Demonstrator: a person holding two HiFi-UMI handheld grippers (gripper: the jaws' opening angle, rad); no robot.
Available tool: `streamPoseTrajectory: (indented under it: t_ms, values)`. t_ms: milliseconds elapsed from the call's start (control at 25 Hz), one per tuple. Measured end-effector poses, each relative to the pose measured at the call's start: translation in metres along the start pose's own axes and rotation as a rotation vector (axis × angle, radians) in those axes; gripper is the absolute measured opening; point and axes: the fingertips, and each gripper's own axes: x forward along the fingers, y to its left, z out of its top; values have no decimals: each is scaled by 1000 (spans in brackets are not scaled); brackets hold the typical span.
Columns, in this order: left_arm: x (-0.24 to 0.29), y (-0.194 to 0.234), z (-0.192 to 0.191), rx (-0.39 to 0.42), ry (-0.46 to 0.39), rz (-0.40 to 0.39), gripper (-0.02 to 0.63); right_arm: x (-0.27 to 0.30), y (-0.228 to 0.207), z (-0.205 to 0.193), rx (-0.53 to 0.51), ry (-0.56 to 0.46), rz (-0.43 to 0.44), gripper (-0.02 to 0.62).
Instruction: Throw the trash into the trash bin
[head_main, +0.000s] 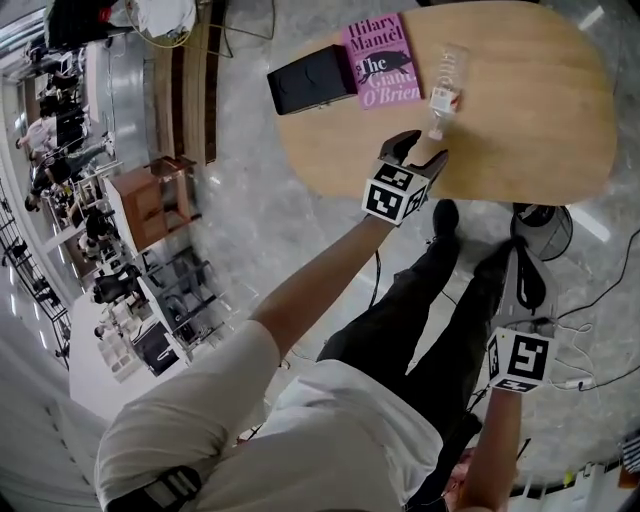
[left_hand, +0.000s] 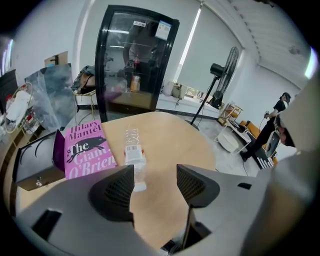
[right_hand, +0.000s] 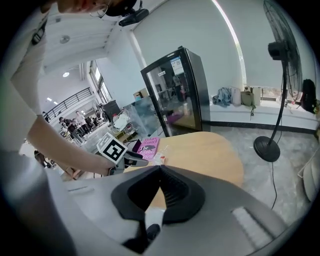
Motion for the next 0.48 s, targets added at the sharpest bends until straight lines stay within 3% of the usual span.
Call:
streamPoseTrajectory:
  t_ms: [480]
  values:
    - [73, 43, -36, -32, 80, 138, 288, 41, -8, -30, 40, -16, 32, 11]
